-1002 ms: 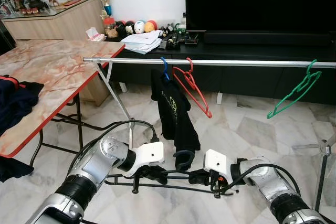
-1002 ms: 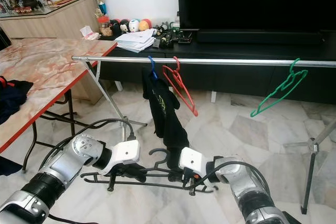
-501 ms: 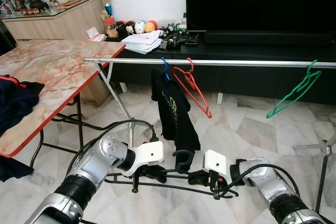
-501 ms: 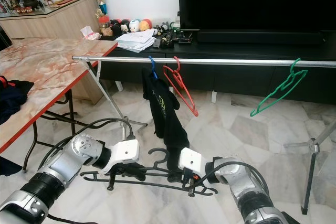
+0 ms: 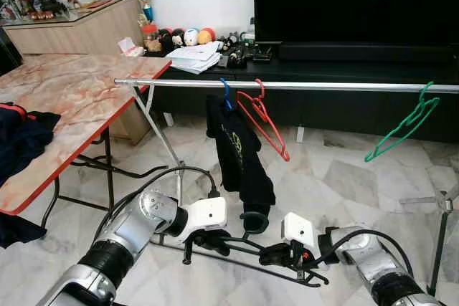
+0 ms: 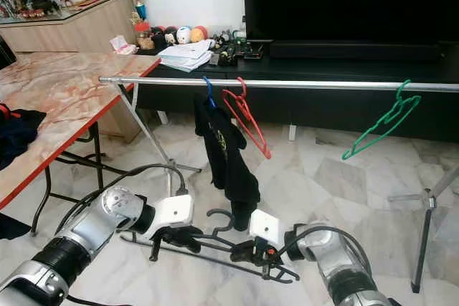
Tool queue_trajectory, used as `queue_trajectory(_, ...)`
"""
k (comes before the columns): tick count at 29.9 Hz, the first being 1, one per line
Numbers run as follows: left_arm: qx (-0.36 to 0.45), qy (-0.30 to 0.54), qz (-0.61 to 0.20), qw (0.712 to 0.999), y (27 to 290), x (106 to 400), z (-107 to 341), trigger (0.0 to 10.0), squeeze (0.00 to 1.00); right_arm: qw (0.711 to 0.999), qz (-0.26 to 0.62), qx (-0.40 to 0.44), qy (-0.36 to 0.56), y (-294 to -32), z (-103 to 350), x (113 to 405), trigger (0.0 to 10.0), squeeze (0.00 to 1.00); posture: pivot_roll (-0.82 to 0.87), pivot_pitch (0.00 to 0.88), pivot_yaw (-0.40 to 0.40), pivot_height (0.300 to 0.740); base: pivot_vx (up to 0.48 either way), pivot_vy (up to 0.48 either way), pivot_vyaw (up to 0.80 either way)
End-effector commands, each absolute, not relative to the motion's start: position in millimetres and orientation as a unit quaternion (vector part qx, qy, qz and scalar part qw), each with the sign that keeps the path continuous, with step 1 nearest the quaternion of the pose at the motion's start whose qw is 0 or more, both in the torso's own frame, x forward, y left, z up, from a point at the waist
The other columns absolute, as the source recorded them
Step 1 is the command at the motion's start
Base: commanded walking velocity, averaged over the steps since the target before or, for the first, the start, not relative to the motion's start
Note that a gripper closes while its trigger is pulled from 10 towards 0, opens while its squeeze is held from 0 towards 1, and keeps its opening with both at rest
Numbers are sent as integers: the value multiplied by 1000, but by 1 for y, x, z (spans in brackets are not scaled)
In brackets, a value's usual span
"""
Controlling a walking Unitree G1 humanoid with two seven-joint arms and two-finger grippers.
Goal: Hang hanger
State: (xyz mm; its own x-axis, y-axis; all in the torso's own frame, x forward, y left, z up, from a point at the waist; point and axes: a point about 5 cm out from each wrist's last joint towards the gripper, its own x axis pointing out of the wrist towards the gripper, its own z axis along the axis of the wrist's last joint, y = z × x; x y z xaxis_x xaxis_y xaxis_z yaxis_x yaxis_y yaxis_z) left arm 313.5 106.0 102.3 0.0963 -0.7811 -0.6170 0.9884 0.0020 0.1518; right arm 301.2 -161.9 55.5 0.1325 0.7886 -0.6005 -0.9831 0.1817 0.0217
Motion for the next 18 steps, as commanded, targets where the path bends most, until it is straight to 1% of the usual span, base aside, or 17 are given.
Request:
queue_trajectory(1, 290, 190, -649, 677, 112, 312, 103, 10000, 1000, 718, 618, -203, 248, -157, 55, 300, 0, 0, -33, 0, 147, 740, 0, 0, 0)
queue_trajectory(3, 301, 205, -658, 660, 117, 309, 101, 10000, 1000, 714, 616, -210, 258, -159, 51, 298, 0, 0, -33, 0, 147, 740, 0, 0, 0)
queue_trajectory(5, 301, 211, -665, 650, 119, 306, 100, 10000, 1000, 713, 615, -212, 264, -160, 48, 296, 0, 0, -30, 0, 146, 740, 0, 0, 0)
queue_trajectory(10, 299, 221, -672, 640, 125, 303, 101, 10000, 1000, 711, 605, -217, 285, -164, 39, 291, 0, 0, -29, 0, 145, 740, 0, 0, 0)
queue_trajectory(11, 321, 233, -666, 632, 133, 303, 99, 10000, 1000, 717, 595, -208, 298, -168, 33, 287, 0, 0, -29, 0, 145, 740, 0, 0, 0)
queue_trajectory(13, 327, 238, -667, 625, 138, 301, 99, 10000, 1000, 722, 588, -199, 306, -171, 29, 284, 0, 0, -30, 0, 143, 740, 0, 0, 0)
queue_trajectory(17, 327, 259, -666, 619, 148, 297, 99, 10000, 1000, 728, 557, -205, 343, -187, 15, 274, 0, 0, -35, 1, 140, 740, 0, 0, 0)
queue_trajectory(18, 337, 270, -657, 618, 154, 296, 96, 10000, 1000, 737, 537, -205, 356, -193, 10, 270, 0, 0, -35, 2, 137, 740, 0, 0, 0)
